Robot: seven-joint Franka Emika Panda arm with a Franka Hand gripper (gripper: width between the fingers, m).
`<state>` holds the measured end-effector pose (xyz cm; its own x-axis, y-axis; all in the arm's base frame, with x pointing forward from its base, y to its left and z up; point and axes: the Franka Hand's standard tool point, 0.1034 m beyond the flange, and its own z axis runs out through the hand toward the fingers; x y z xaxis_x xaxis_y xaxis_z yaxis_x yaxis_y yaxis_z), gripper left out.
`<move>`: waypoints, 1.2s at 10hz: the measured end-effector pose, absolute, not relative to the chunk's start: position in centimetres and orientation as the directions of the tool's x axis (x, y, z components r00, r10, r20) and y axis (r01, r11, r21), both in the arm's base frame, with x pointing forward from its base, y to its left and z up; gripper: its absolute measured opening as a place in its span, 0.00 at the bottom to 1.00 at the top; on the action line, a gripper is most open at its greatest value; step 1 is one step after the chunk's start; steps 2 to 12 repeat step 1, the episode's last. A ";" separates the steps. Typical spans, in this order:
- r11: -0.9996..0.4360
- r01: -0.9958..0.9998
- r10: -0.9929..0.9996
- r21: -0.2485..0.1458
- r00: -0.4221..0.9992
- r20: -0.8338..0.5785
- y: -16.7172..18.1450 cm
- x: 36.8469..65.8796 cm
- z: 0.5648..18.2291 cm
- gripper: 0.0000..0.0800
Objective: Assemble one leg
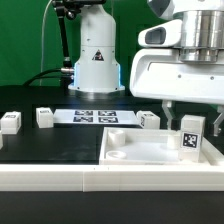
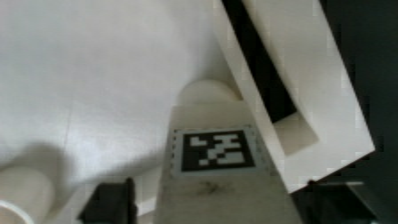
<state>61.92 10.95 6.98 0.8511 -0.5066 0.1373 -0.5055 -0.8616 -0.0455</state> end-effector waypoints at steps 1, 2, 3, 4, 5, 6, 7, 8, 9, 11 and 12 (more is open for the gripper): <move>-0.862 -0.506 -0.507 -0.045 0.851 0.137 11.0 61.9 7.0 0.78; -0.862 -0.506 -0.507 -0.045 0.851 0.137 11.0 61.9 7.0 0.78; -0.862 -0.506 -0.507 -0.045 0.851 0.137 11.0 61.9 7.0 0.78; -0.862 -0.506 -0.507 -0.045 0.851 0.137 11.0 61.9 7.0 0.78; -0.862 -0.506 -0.507 -0.045 0.851 0.137 11.0 61.9 7.0 0.78; -0.862 -0.506 -0.507 -0.045 0.851 0.137 11.0 61.9 7.0 0.78; -0.862 -0.506 -0.507 -0.045 0.851 0.137 11.0 61.9 7.0 0.78; -0.862 -0.506 -0.507 -0.045 0.851 0.137 11.0 61.9 7.0 0.78; -0.862 -0.506 -0.507 -0.045 0.851 0.137 11.0 61.9 7.0 0.78; -0.862 -0.506 -0.507 -0.045 0.851 0.137 11.0 61.9 7.0 0.78; -0.862 -0.506 -0.507 -0.045 0.851 0.137 11.0 61.9 7.0 0.78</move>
Offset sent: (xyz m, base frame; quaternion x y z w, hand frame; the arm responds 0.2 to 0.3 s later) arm 0.0000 0.0000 0.0000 0.0000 0.0000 0.0000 1.0000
